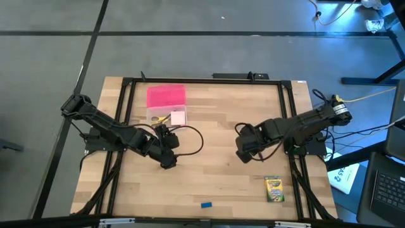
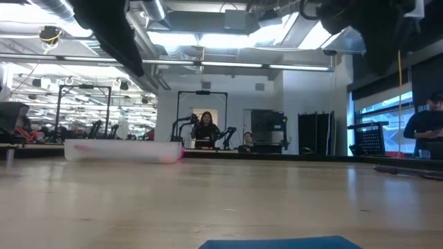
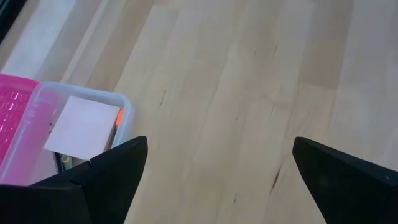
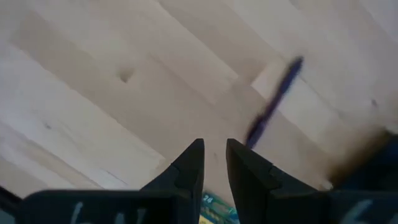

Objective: Pack school essentials
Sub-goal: Put the purple pen into the pink supply box

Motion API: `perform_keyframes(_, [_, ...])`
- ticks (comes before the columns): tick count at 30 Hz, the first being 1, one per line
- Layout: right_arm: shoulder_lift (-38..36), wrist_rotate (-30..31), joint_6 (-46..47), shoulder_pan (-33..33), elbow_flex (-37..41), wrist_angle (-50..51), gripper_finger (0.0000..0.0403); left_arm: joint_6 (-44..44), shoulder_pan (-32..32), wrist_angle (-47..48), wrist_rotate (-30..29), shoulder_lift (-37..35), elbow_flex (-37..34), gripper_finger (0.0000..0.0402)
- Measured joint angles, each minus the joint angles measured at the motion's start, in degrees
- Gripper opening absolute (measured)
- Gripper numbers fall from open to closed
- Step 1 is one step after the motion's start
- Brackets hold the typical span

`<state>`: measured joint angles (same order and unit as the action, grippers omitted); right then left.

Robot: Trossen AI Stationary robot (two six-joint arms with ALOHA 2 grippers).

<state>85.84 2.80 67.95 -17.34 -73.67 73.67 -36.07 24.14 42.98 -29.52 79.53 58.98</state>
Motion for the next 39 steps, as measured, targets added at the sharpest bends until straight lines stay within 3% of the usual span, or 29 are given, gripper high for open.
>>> perform_keyframes(8, [0.00, 0.38, 3.84, -3.88, 0.00, 1.82, 0.0071, 0.00, 0.00, -0.31, 0.00, 0.02, 0.00, 0.0397])
perform_keyframes(22, [0.00, 1.48, 1.94, -4.28, 0.00, 3.15, 0.0090, 0.15, 0.00, -0.31, 0.02, 0.02, 0.00, 0.0397])
perform_keyframes(31, [0.00, 3.60, 0.88, -4.28, 0.00, 3.86, 0.0078, 0.17, 0.00, -0.29, 0.02, 0.02, 0.00, 0.0397])
perform_keyframes(39, [0.00, 1.76, 2.20, -3.80, 0.00, 4.46, 0.0121, 0.17, 0.00, -0.29, 0.49, 0.02, 0.00, 0.0397])
